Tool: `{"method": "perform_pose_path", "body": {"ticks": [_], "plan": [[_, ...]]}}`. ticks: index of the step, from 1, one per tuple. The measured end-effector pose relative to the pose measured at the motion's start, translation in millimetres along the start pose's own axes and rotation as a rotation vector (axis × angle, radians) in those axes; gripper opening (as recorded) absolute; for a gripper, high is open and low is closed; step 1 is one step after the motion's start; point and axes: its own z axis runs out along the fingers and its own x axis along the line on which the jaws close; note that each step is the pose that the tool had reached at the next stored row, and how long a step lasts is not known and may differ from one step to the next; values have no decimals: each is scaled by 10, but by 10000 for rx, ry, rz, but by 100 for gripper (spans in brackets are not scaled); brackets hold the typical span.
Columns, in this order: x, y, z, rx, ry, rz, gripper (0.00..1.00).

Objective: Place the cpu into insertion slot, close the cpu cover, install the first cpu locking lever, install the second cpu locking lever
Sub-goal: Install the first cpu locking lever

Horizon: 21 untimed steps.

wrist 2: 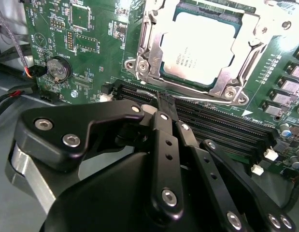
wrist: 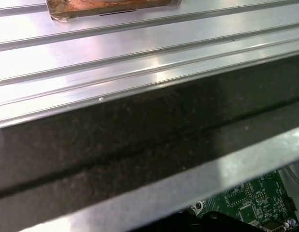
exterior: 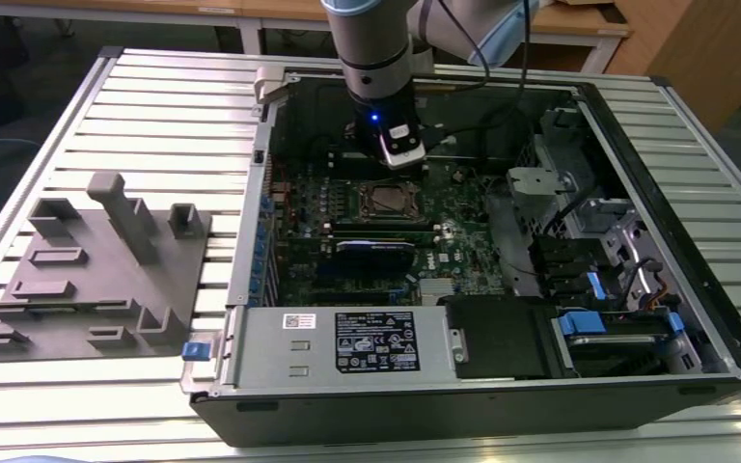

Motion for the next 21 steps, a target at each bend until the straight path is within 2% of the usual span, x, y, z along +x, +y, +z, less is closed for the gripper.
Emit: {"method": "perform_pose_path", "body": {"ticks": [8,15,21], "plan": [[-8,-11,4,96,-36,-28,11],[-2,-3,14,111,-54,11,11],[12,38,23,131,-76,112,11]]}}
